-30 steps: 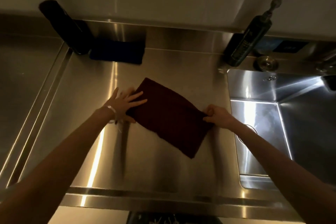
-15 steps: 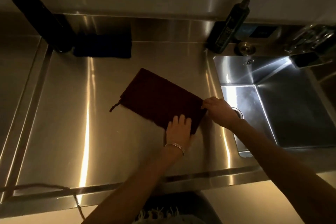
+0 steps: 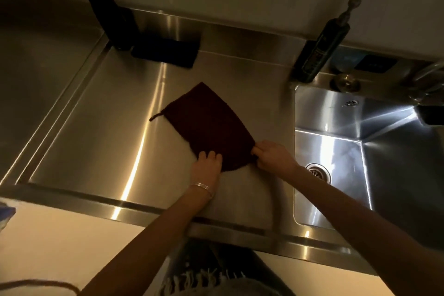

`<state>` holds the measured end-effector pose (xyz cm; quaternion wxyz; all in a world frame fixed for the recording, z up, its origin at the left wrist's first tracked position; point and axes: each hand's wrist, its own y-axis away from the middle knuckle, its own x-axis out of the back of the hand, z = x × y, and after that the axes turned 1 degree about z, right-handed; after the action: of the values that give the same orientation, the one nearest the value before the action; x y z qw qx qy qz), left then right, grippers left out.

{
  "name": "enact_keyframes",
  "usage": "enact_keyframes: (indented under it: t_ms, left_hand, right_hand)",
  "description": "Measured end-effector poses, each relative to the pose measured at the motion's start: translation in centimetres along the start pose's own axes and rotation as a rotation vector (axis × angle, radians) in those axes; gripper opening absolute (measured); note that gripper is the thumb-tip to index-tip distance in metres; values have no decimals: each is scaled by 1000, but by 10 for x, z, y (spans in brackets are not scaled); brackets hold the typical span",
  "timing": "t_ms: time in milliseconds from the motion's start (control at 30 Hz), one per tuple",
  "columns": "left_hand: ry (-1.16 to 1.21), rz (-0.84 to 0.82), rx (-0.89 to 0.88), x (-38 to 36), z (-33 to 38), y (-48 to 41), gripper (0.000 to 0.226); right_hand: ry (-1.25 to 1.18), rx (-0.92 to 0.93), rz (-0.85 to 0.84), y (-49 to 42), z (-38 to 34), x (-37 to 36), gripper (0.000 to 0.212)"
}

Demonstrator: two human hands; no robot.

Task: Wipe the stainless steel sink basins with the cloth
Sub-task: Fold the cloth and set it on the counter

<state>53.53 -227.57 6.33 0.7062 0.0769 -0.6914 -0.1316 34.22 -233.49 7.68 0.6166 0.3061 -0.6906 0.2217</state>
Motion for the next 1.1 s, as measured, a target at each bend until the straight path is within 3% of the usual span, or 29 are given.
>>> enact_keyframes:
  t_ms: [167, 300, 400, 500, 667, 800, 867, 933, 1000, 1100]
  left_hand:
    - [83, 16, 83, -17, -6, 44, 36]
    - [206, -74, 44, -18, -20, 77, 32]
    - [421, -143, 69, -1, -41, 81, 34]
    - [651, -140, 184, 18, -62, 63, 35]
    - [773, 61, 362, 16, -78, 21, 28]
    - [558, 71, 452, 3, -81, 19, 37]
    - [372, 231, 404, -2, -77, 31, 34]
    - [316, 352, 208, -6, -69, 45, 24]
    - [278, 347, 20, -9, -61, 55, 24]
    - [183, 296, -73, -10, -58, 56, 47]
  right_hand:
    - [-112, -120, -170, 26, -20, -25, 28]
    - [-86, 28, -370, 47, -42, -22, 31]
    - [-278, -10, -444, 41, -39, -4, 28]
    - [-522, -194, -335, 10, -23, 17, 29]
    - [-487, -305, -178, -41, -15, 14, 25]
    - [-497, -386, -86, -38, -14, 3, 24]
    - [-467, -282, -40, -19, -12, 2, 23]
    - [-337, -89, -39, 1, -14, 0, 25]
    - [-199, 29, -110, 9, -17, -4, 36]
    - [-69, 27, -218, 3, -21, -9, 50]
